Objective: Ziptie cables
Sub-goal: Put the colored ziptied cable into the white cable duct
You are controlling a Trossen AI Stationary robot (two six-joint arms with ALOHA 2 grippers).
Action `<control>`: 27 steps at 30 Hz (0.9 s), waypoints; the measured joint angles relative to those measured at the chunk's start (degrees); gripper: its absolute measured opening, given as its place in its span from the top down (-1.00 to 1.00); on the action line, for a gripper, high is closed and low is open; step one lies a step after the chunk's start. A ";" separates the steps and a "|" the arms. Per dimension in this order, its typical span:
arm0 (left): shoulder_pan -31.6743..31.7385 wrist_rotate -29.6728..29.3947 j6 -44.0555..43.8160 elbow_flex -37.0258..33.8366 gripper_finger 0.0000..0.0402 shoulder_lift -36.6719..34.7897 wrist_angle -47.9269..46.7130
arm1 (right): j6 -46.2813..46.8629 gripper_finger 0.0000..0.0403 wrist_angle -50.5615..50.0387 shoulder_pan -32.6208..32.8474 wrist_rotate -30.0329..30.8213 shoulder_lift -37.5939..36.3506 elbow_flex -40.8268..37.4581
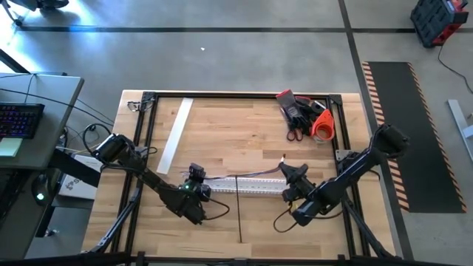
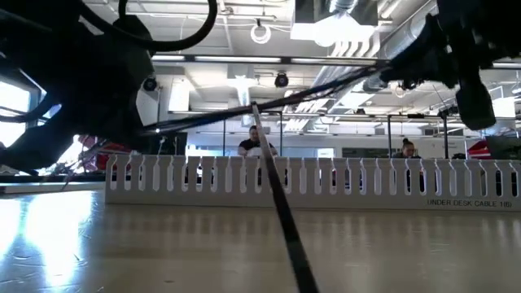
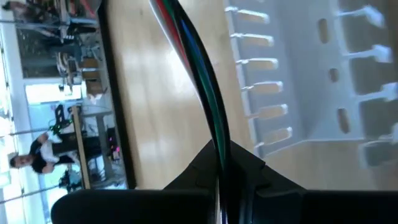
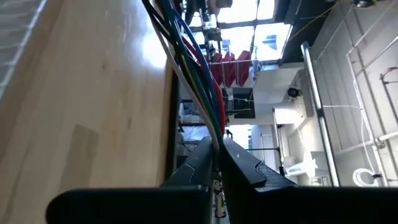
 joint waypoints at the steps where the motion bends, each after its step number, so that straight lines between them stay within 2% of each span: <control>1: -0.07 0.51 1.03 -0.68 1.00 0.00 1.54 | -0.63 1.00 1.68 0.19 -0.58 0.00 -0.83; 7: -1.12 1.89 4.99 -3.15 1.00 -0.31 7.89 | -2.84 1.00 5.76 1.41 -2.76 0.00 -3.64; 13: -3.28 2.81 6.13 -3.92 1.00 -0.26 8.36 | -2.62 1.00 5.32 1.79 -5.95 0.00 -4.87; 19: -4.18 4.53 7.58 -3.92 0.99 -0.20 8.12 | -2.61 1.00 2.61 1.79 -6.49 0.00 -4.84; 27: -4.25 10.55 12.04 -3.70 0.70 -0.09 5.66 | -0.88 1.00 -3.70 1.82 -10.18 -0.13 -4.73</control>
